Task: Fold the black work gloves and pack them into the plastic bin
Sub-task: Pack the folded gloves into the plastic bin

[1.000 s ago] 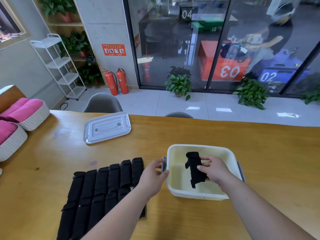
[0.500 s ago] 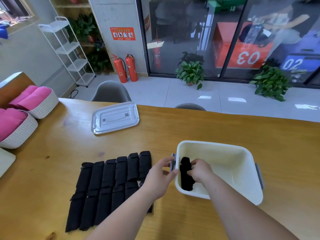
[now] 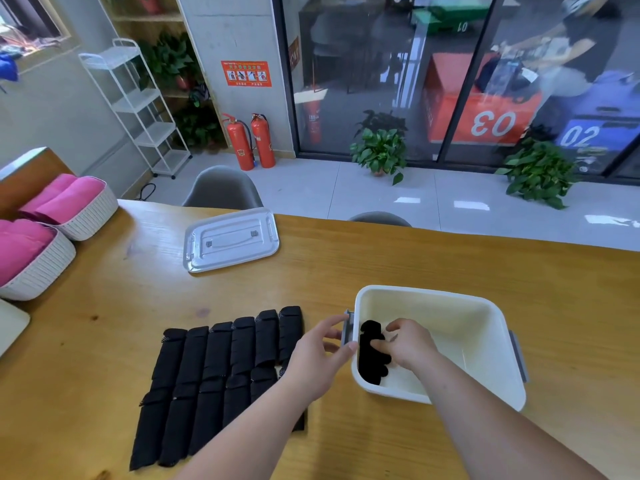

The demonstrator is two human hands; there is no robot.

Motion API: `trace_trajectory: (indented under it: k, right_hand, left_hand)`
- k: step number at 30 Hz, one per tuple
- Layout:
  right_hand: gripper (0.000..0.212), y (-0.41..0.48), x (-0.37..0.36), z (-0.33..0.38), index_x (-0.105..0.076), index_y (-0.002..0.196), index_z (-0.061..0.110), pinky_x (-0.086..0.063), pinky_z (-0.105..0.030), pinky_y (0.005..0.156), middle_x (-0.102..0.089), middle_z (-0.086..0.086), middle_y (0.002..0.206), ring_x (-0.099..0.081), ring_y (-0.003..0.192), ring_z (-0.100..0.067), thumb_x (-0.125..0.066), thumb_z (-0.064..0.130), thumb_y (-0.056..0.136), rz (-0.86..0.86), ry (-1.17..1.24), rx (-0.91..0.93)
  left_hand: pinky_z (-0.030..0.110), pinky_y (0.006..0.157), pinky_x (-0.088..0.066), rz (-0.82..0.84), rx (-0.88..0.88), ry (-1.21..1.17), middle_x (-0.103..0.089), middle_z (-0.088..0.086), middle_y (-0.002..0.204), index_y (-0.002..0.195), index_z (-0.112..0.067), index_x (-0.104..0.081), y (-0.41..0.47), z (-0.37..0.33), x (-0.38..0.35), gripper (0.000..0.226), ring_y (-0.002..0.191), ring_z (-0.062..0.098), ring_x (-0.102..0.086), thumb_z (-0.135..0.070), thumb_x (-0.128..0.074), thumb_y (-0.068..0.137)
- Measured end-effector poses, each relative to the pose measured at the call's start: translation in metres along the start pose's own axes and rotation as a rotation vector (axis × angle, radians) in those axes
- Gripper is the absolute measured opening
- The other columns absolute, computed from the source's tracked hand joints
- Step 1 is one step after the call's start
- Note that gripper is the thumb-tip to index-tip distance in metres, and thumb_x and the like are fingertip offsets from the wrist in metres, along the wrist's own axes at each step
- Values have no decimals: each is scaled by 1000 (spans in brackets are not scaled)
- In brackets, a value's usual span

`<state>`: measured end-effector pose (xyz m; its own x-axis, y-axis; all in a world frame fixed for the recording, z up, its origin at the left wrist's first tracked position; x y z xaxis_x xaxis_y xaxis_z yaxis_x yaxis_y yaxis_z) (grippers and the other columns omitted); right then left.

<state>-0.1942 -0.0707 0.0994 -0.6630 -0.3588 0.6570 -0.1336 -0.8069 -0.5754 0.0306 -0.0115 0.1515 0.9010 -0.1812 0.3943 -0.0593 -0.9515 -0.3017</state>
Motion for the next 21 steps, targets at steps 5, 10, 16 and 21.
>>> trace_trajectory:
  k: [5,10,16,21]
  right_hand:
    - [52,-36,27,17,-66,127,32,-51,-28,74,-69,12,108,-66,94,-6,-86,52,83,-71,131,146]
    - [35,-85,29,55,-69,118,39,-52,-22,70,-73,13,103,-71,87,-4,-86,42,87,-95,339,318]
    - [33,-125,-25,96,-70,117,42,-61,-29,76,-73,16,101,-72,79,-7,-84,34,89,60,238,532]
    - [39,-127,-85,97,-60,137,41,-55,-26,90,-64,19,120,-66,99,-2,-69,43,100,198,-99,538]
  left_hand:
    - [28,85,-59,-80,9,-67,-70,-26,112,139,-57,-53,-8,12,19,47,99,1,-69,-53,-72,96]
    - [24,87,-58,-168,104,8,-72,-24,110,141,-46,-57,-32,60,53,44,98,-3,-68,-41,-72,100]
    - [14,79,-49,-222,240,106,-70,-19,113,143,-37,-60,-66,109,73,46,101,1,-67,-33,-74,100]
    - [9,73,-46,-173,268,184,-68,-19,118,147,-34,-58,-74,118,72,49,99,-3,-66,-33,-73,100]
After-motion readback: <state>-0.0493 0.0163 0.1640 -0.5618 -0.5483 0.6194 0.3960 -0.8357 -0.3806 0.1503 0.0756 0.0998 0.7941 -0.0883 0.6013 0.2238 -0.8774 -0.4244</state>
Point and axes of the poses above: each hand's wrist, its own y-axis towards the middle knuckle, its own x-axis out of the back of the hand, z = x × y, the point moved 3 cm from there along y, towards the middle knuckle
